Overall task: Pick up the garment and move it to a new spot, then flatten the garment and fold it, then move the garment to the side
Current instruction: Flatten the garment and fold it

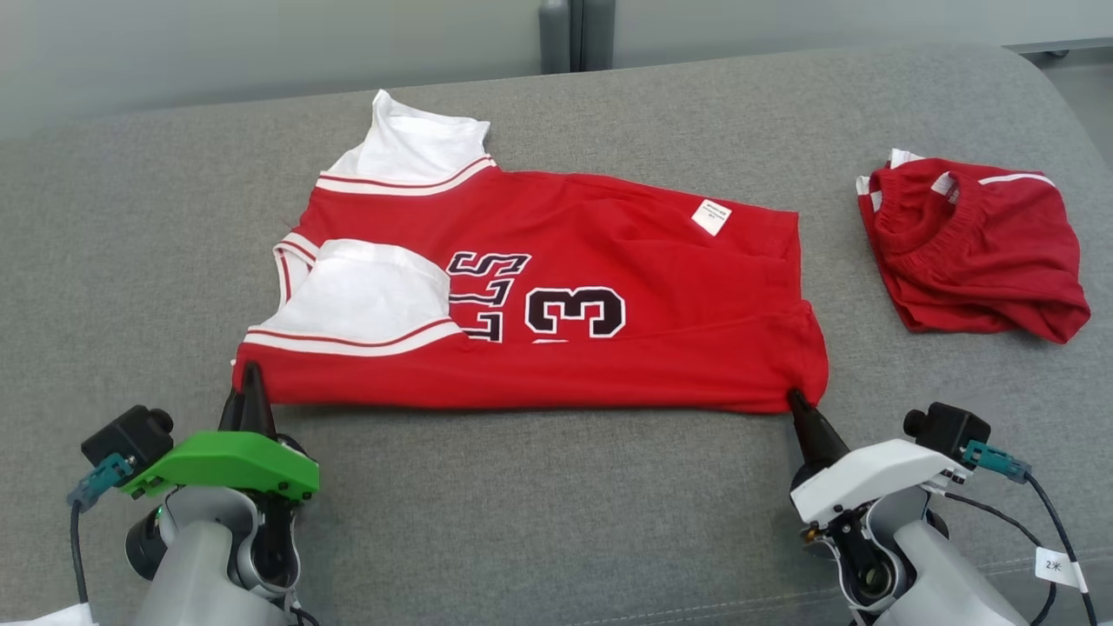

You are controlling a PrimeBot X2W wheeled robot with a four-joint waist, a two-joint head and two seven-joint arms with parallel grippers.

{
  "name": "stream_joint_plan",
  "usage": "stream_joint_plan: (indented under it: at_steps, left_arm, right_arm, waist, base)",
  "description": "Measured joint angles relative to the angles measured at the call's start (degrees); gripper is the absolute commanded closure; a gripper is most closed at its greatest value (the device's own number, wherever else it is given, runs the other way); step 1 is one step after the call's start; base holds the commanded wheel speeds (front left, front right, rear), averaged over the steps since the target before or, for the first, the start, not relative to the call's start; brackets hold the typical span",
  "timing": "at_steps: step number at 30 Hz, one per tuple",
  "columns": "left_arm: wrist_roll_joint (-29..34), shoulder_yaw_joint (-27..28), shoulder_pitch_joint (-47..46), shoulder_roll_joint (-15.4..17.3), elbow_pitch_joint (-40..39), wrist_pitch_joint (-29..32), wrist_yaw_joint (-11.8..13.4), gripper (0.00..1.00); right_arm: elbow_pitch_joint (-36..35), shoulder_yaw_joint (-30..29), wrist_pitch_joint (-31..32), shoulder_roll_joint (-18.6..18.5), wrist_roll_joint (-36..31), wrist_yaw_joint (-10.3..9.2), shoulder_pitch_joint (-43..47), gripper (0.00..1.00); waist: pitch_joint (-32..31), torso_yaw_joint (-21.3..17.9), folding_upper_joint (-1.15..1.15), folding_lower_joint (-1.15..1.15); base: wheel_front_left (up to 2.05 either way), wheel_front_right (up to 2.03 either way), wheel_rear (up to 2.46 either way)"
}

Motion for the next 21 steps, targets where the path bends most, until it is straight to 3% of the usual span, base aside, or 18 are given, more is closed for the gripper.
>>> stream_joint_plan:
  at_steps: [10, 21]
  left_arm:
    - [0.0, -0.5, 7.3, 0.0, -2.4, -0.1, -1.1, 1.00]
    - [-0.7, -0.7, 15.6, 0.0, -8.2, -0.1, -1.1, 1.00]
  right_arm:
    - [-3.3, 0.0, -0.9, -3.7, -0.7, 0.64, 2.4, 1.00]
    - [-5.9, 1.3, -1.2, -5.1, -1.6, 0.65, 10.5, 1.00]
  waist:
    - [-2.4, 0.2, 0.00, 0.00]
    - [-4.8, 3.2, 0.00, 0.00]
  base:
    - [0.00, 0.00, 0.00]
    - [0.00, 0.00, 0.00]
